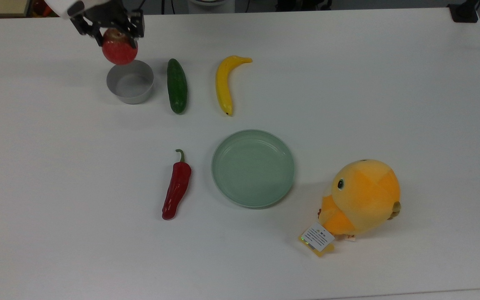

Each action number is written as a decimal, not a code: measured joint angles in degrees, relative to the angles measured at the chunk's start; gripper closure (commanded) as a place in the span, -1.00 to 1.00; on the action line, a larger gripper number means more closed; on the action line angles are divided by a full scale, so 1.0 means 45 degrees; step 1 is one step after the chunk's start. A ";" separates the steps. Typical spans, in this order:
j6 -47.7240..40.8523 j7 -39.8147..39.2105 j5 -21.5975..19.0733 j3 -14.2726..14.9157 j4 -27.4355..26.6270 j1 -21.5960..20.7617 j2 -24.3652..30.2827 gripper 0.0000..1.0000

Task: Red apple placed in the center of the desktop
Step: 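Lift the red apple up out of the grey bowl, then carry the apple toward the table center beside the plate and lower it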

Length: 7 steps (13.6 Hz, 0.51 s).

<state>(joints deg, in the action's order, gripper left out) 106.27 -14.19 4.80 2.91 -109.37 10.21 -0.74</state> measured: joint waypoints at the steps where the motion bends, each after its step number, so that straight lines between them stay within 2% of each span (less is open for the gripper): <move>1: -0.0454 0.0000 0.0000 -0.0003 0.0433 -0.0001 0.0026 -0.21; 4: -0.1084 0.0000 0.0000 -0.0095 0.1340 -0.0033 0.0032 -0.21; 7: -0.1072 0.0044 -0.0001 -0.0168 0.1515 -0.0471 -0.0020 -0.21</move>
<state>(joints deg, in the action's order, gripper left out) 101.45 -13.99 4.80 2.16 -102.55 8.09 -0.82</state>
